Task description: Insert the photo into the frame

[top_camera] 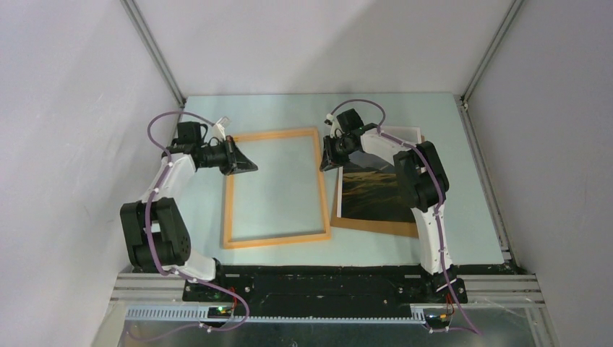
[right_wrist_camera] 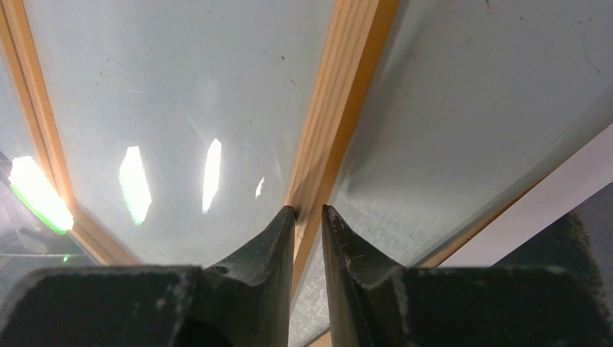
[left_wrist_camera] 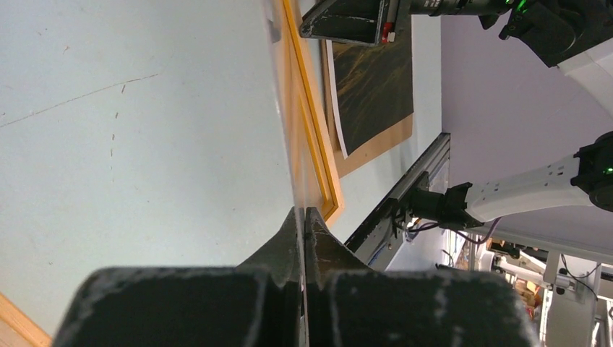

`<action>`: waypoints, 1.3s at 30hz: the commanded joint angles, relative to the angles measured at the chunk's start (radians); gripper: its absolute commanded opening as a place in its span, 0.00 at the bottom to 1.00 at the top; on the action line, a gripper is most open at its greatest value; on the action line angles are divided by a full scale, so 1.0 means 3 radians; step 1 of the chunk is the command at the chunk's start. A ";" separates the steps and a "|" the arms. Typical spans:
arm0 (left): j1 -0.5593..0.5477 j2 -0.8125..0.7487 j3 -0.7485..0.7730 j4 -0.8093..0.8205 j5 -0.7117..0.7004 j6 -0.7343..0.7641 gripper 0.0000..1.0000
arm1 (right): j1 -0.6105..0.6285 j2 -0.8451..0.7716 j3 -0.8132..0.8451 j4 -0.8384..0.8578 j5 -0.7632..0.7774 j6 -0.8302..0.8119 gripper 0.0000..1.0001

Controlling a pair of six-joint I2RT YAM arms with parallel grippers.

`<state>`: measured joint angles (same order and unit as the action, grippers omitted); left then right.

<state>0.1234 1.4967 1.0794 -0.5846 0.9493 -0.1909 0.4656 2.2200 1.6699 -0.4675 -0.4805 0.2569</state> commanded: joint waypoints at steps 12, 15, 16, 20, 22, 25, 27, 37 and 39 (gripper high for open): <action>-0.0004 0.0099 0.0086 0.0044 0.0238 -0.0218 0.00 | 0.0062 0.0130 0.0065 -0.0063 0.0042 -0.0055 0.19; -0.0001 0.0126 0.0082 0.0042 0.0260 -0.0270 0.00 | 0.0068 0.0134 0.0042 -0.0058 0.0051 -0.0065 0.18; -0.0004 0.0123 0.0077 0.0042 0.0263 -0.0296 0.00 | 0.0072 0.0133 0.0040 -0.0058 0.0054 -0.0070 0.17; -0.0005 0.0064 0.0055 0.0042 0.0294 -0.0384 0.00 | 0.0088 0.0140 0.0042 -0.0061 0.0067 -0.0079 0.16; -0.0005 0.0035 0.0038 0.0049 0.0296 -0.0425 0.00 | 0.0096 0.0139 0.0042 -0.0063 0.0080 -0.0081 0.16; -0.0001 0.0026 -0.0003 0.0074 0.0301 -0.0481 0.00 | 0.0113 0.0142 0.0048 -0.0067 0.0085 -0.0089 0.15; -0.0003 0.0040 -0.0047 0.0108 0.0307 -0.0530 0.00 | 0.0115 0.0140 0.0056 -0.0077 0.0089 -0.0091 0.15; -0.0004 0.0115 -0.0113 0.0239 0.0413 -0.0701 0.00 | 0.0111 0.0124 0.0048 -0.0086 0.0104 -0.0107 0.13; -0.0004 0.0117 -0.0119 0.0265 0.0435 -0.0728 0.00 | 0.0113 0.0123 0.0047 -0.0085 0.0103 -0.0109 0.13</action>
<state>0.1333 1.5230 1.0588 -0.5350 1.0298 -0.3756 0.4706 2.2223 1.6741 -0.4709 -0.4789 0.2523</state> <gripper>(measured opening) 0.005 0.142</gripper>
